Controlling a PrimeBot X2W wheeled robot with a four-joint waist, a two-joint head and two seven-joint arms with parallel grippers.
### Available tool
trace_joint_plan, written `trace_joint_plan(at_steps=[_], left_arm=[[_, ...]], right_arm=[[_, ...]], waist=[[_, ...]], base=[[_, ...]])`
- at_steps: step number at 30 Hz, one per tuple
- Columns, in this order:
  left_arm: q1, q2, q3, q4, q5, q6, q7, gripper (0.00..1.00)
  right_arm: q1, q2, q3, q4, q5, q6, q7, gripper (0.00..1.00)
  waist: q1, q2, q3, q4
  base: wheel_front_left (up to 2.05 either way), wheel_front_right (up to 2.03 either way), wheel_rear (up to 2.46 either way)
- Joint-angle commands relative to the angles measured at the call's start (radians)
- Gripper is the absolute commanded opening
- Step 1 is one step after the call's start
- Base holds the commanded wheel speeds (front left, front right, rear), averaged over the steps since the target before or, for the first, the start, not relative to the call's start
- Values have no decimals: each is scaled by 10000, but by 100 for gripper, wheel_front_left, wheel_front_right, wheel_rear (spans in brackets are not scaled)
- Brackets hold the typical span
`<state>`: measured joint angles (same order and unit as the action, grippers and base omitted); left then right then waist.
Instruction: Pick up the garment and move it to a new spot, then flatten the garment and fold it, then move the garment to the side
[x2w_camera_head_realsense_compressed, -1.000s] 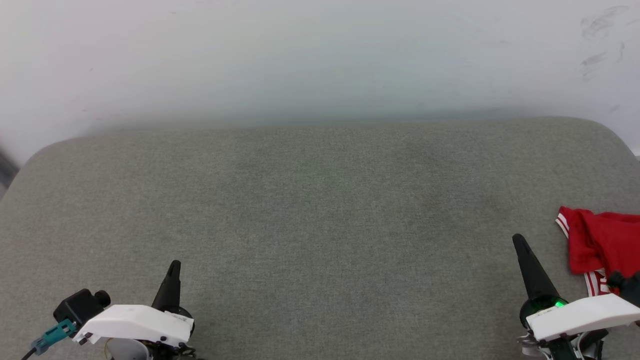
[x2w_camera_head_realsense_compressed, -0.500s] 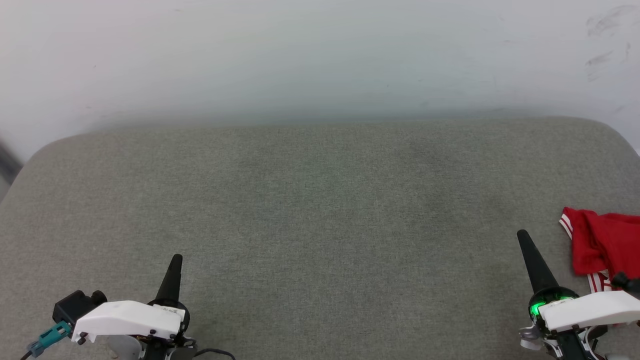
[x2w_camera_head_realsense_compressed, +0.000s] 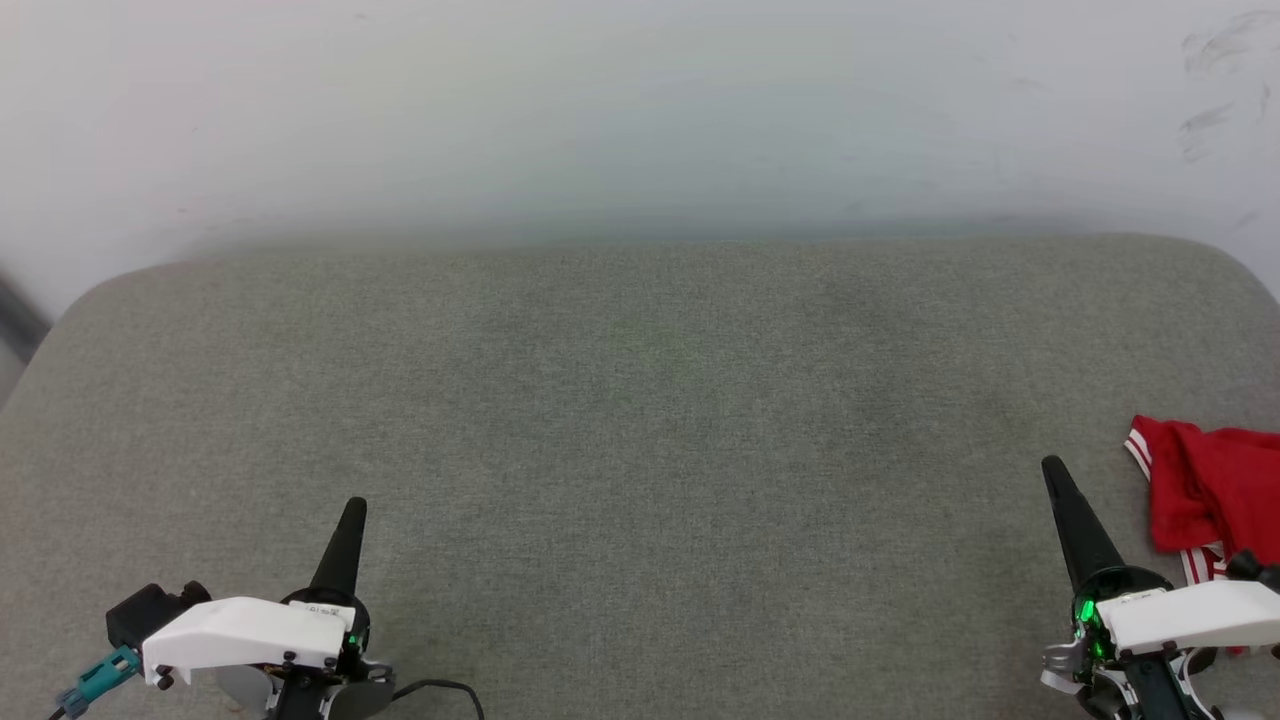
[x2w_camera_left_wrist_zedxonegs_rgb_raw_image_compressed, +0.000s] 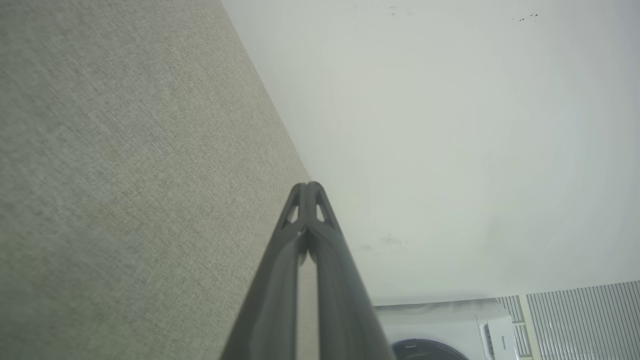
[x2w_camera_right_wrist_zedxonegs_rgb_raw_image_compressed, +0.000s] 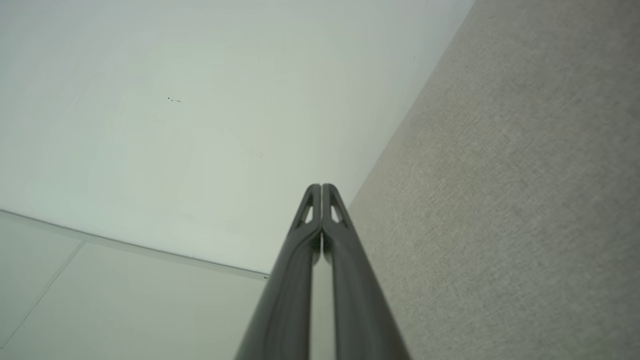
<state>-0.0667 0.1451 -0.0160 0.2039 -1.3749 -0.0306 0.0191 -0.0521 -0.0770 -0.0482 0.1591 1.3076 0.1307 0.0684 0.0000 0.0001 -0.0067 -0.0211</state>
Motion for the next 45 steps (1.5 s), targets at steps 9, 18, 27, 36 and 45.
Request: trace_joint_plan(at_steps=[9, 18, 27, 36, 45], left_arm=[[-286, -219, 378, 88, -696, -323, 234, 0], [-301, -412, 599, 181, -1169, -523, 406, 0], [-384, -584, 833, 272, -1677, -708, 589, 0], [-450, -774, 1067, 361, -2138, -905, 755, 0], [-450, -891, 1233, 428, -2470, -1046, 900, 0]], right_arm=[[-310, -32, -97, 203, 941, 1, 61, 0], [-371, -14, -164, 380, 1580, 1, 92, 0], [-459, 10, -231, 573, 2249, 1, 133, 0], [-545, 32, -298, 736, 2871, 0, 176, 0], [-599, 58, -363, 874, 3311, 0, 211, 0]], waist=[[0, -1, 22, 46], [0, -1, 40, 86], [0, -1, 61, 130], [0, -1, 81, 173], [0, -1, 99, 211]], base=[[0, 0, 0], [0, 0, 0], [0, 0, 0], [0, 0, 0], [0, 0, 0]])
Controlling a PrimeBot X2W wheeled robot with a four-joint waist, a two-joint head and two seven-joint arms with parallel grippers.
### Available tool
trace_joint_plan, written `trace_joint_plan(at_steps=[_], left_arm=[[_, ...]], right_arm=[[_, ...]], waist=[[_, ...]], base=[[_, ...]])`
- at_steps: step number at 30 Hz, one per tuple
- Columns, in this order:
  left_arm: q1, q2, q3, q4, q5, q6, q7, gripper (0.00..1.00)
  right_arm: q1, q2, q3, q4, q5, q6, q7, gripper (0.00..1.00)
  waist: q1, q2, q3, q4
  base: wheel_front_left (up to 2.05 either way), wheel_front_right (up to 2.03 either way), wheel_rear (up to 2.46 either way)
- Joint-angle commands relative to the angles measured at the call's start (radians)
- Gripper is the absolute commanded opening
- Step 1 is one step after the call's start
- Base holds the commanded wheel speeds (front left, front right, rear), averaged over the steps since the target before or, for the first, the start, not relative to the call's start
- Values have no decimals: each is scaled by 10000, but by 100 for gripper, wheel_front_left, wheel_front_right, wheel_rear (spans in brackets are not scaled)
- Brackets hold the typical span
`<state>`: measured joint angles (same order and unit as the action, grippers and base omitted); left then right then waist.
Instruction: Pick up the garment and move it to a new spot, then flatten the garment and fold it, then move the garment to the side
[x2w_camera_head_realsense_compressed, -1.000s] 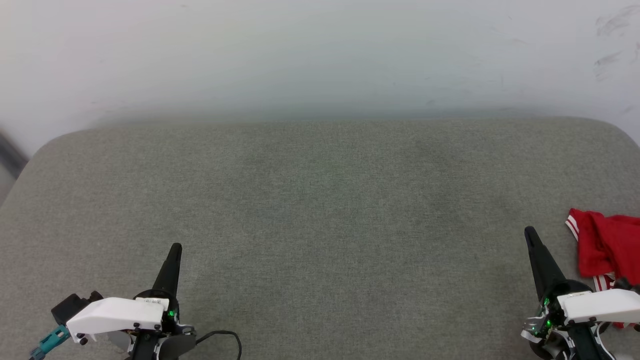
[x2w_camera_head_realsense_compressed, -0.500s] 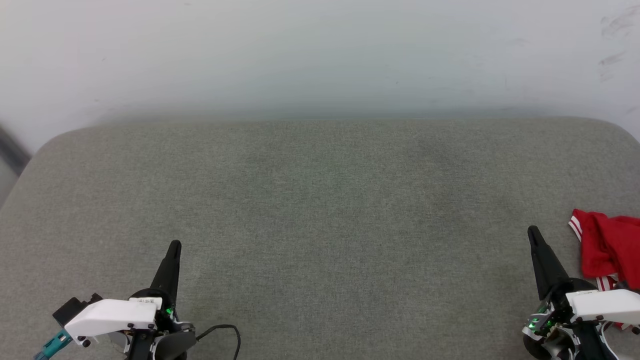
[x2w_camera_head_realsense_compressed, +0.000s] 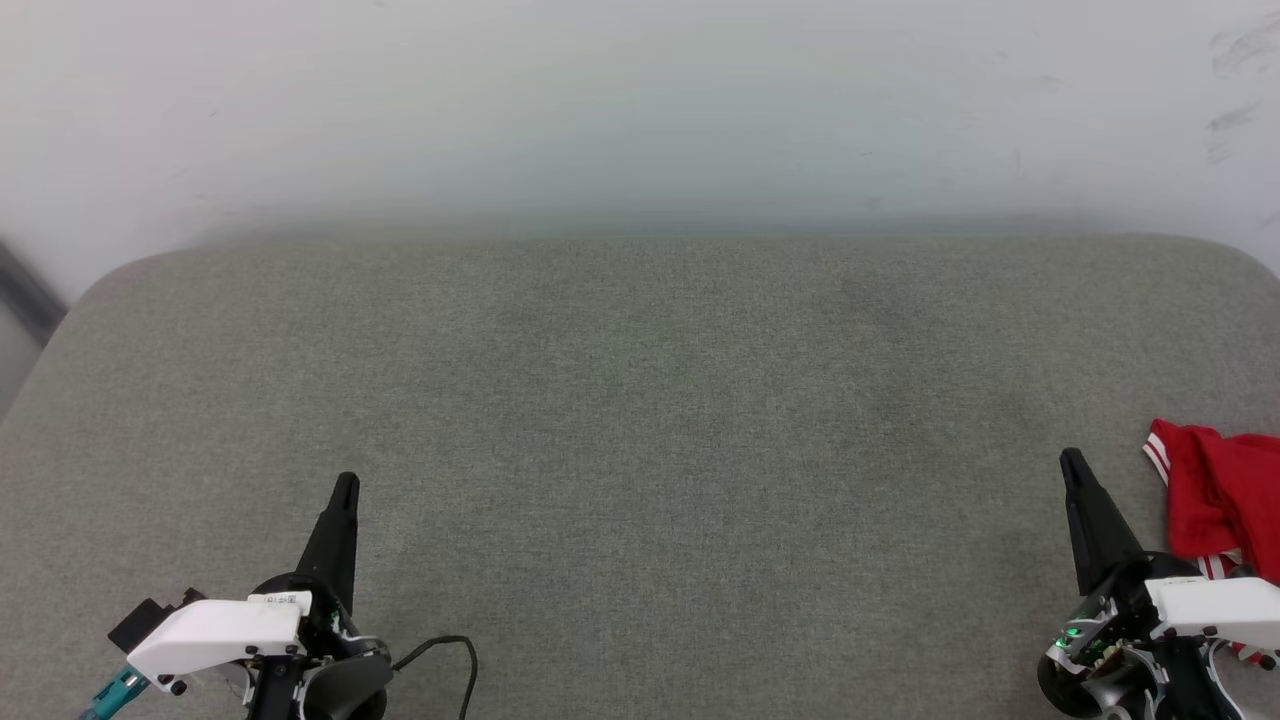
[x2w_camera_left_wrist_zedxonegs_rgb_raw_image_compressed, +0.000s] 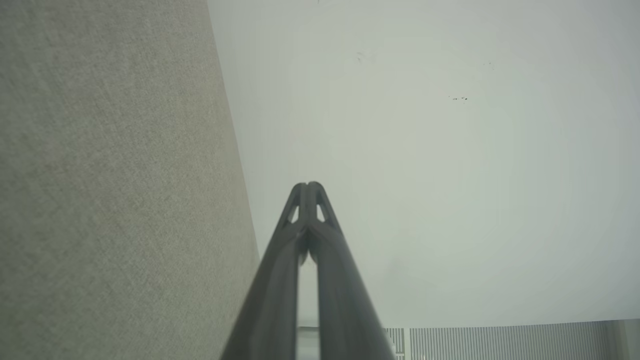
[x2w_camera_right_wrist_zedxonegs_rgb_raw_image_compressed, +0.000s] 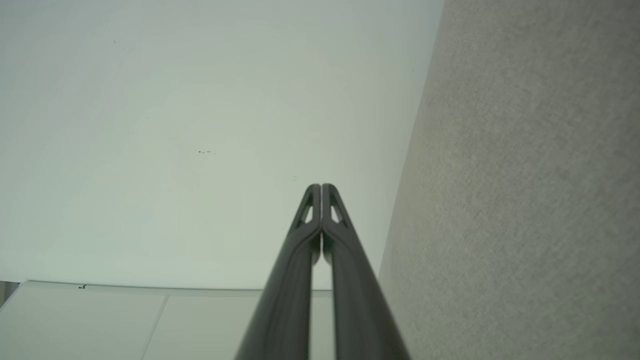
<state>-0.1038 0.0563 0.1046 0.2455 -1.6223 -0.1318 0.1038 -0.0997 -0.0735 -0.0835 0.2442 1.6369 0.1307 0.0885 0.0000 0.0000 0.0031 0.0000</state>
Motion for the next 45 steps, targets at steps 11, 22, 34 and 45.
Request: trace_joint_plan(at_steps=[11, 22, 34, 45], left_arm=[[-73, -19, 48, 12, 28, -34, 75, 0], [-75, -29, 64, 12, 49, -34, 72, 0], [-76, -39, 81, 12, 66, -34, 68, 0], [-78, -47, 94, 12, 77, -34, 77, 0]], right_arm=[[-127, 51, -50, 23, -32, 0, 57, 0], [-129, 74, -90, 25, -70, 0, 77, 0], [-122, 98, -123, 27, -94, 0, 94, 0], [-125, 119, -148, 30, -118, 0, 127, 0]], waist=[[0, 0, 0, 0], [0, 0, 0, 0], [0, 0, 0, 0], [0, 0, 0, 0]], base=[[0, 0, 0], [0, 0, 0], [0, 0, 0], [0, 0, 0]])
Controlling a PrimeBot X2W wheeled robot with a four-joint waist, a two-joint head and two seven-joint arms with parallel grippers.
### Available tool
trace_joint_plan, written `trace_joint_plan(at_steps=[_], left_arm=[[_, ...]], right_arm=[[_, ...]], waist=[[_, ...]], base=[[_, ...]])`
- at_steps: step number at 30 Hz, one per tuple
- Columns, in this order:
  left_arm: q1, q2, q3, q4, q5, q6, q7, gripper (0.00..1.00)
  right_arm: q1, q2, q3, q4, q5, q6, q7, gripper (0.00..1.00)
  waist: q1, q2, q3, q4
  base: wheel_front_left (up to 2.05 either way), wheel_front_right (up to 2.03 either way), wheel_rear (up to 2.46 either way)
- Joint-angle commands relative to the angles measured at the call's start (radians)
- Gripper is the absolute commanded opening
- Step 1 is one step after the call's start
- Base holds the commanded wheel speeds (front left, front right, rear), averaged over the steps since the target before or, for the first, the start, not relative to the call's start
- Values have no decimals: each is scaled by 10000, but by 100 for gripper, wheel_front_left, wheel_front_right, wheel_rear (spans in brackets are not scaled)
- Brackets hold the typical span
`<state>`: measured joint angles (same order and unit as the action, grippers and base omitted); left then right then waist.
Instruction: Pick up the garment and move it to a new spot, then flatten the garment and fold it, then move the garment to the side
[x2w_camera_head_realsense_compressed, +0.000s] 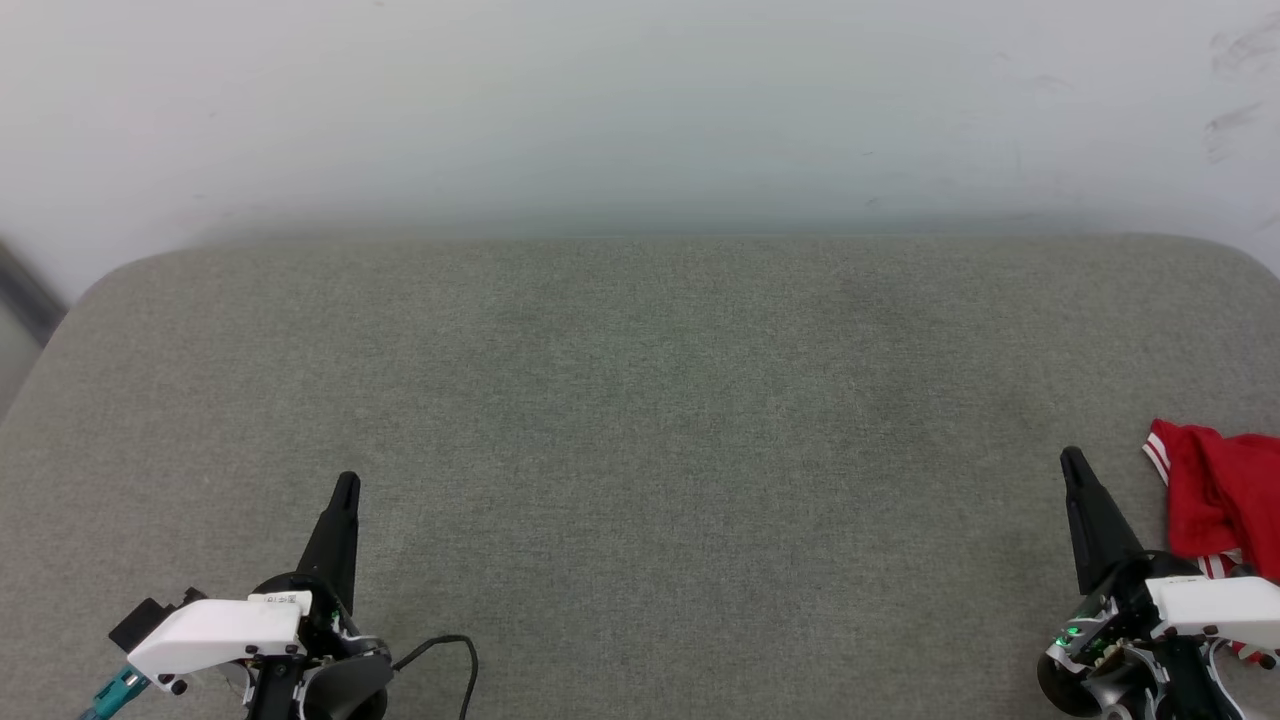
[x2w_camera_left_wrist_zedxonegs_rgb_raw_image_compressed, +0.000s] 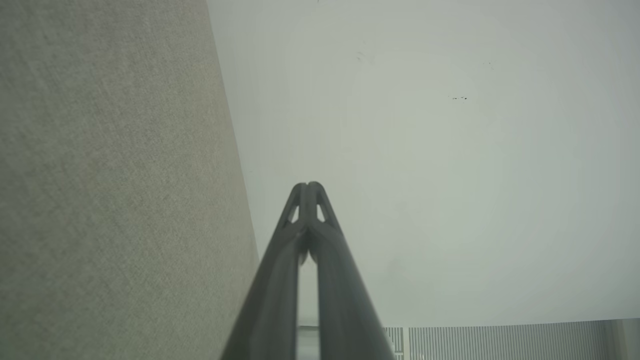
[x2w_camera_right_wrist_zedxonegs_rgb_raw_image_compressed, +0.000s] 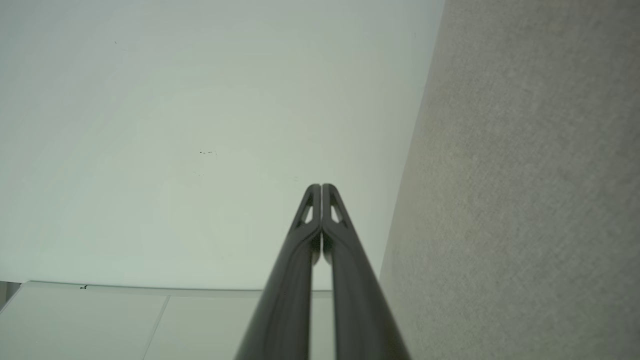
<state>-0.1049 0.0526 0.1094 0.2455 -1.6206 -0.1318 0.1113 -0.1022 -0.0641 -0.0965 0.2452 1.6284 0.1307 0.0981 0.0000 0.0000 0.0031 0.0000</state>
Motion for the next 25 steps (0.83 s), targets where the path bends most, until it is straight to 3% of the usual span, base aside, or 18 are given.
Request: trace_joint_plan(at_steps=[1, 25], left_arm=[[-67, -11, 46, 12, 60, -34, 3, 0], [-68, -27, 63, 12, 68, -34, 28, 0]], right_arm=[[-101, 27, -19, 21, -37, 0, 33, 0], [-106, 66, -64, 24, -87, 0, 69, 0]], waist=[[0, 0, 0, 0], [0, 0, 0, 0]], base=[[0, 0, 0], [0, 0, 0]])
